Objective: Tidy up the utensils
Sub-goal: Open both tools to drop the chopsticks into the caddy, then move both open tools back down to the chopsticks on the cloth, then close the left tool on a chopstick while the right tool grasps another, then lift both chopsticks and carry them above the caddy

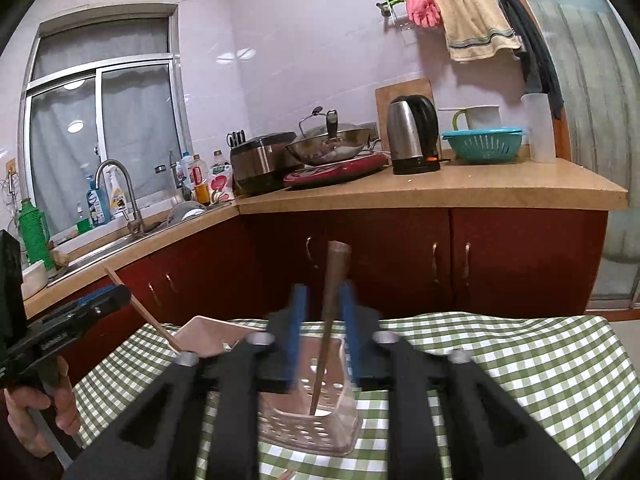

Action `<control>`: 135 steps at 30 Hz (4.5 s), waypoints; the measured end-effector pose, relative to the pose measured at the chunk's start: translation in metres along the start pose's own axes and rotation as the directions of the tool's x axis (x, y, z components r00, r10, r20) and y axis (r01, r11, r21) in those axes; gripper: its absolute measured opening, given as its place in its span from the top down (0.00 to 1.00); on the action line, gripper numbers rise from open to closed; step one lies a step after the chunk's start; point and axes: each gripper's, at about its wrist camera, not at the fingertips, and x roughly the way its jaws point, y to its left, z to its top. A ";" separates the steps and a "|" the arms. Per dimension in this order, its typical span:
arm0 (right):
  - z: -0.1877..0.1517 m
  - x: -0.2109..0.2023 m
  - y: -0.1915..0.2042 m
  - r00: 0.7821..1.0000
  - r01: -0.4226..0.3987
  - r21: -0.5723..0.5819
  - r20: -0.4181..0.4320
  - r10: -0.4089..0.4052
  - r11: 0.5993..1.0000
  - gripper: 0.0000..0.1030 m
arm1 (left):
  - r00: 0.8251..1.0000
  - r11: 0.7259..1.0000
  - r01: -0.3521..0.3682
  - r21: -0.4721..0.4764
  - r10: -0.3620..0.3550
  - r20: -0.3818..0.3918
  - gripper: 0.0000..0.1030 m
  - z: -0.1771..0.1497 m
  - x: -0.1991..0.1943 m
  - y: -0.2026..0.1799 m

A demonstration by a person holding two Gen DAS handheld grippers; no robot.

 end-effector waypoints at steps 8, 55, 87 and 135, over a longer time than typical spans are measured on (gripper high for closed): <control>0.013 -0.024 -0.004 0.994 0.074 -0.020 0.086 -0.072 0.997 0.38 | 0.996 0.997 -0.077 0.029 0.076 0.055 0.25 0.004 -0.014 -0.003; -0.192 -0.177 -0.039 0.963 0.227 -0.013 -0.143 -0.227 0.974 0.54 | 0.949 0.994 0.026 0.103 0.008 -0.315 0.59 -0.214 -0.111 -0.064; -0.224 -0.161 -0.031 0.944 0.163 -0.041 -0.284 -0.168 0.986 0.93 | 0.957 0.983 0.056 0.173 -0.004 -0.290 0.94 -0.213 -0.125 -0.069; -0.132 -0.197 0.008 0.984 0.157 -0.083 -0.075 -0.163 0.984 0.93 | 1.000 0.991 0.009 0.130 -0.006 -0.018 0.94 -0.125 -0.166 -0.051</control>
